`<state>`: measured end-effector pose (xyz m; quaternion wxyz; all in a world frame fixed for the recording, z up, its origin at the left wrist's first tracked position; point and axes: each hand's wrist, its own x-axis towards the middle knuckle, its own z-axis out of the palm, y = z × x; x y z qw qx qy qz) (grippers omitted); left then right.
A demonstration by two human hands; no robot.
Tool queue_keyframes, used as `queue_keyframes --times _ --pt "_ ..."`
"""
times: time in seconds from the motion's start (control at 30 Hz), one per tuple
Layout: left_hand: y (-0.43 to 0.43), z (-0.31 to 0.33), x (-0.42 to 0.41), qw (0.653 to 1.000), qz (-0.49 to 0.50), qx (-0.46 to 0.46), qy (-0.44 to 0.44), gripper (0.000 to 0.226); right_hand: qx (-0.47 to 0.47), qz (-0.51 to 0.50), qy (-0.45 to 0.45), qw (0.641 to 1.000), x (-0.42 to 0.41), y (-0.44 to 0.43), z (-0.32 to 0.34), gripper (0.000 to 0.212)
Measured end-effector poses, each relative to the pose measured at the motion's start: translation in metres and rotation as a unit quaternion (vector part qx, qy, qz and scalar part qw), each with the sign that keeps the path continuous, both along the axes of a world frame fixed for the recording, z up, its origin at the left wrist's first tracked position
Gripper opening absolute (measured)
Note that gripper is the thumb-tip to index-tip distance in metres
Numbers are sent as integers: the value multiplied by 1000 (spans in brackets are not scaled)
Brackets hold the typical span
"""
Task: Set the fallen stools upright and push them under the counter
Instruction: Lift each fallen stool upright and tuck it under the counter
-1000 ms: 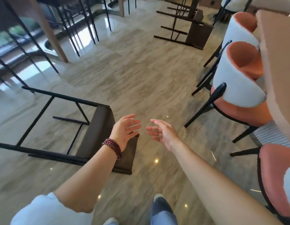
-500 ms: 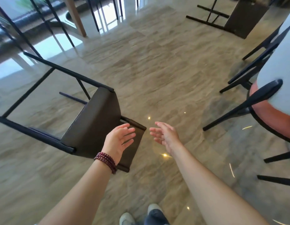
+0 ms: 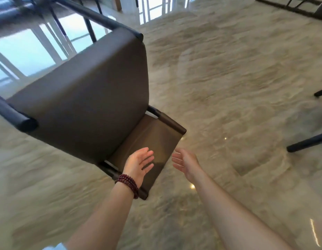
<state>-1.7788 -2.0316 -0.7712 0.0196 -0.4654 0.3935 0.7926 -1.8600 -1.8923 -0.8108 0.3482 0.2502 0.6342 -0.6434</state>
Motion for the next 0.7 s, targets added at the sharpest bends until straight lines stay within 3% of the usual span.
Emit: queue_keyframes --times 0.17,0.27,0.5,0.57,0.63,0.7 --pt "-7 -80 -7 1000 16 18 2 31 11 16 -12 1000 -10 -22 -80 9" --pt "-7 -105 -5 999 24 32 3 30 20 7 -23 1000 -10 -31 -106 20" --pt "-7 -124 4 999 22 25 -6 31 -11 -14 -75 997 -1 -49 -118 12" --pt "-7 -124 2 1000 -4 -27 -14 26 -26 -28 -82 996 -3 -53 -109 15" --pt "-7 -123 1 984 -92 -148 -39 28 -27 -27 -87 995 -4 -54 -99 20" --pt "-5 -119 2 926 -229 -294 -62 44 -27 -30 -86 996 -2 -54 -88 24"
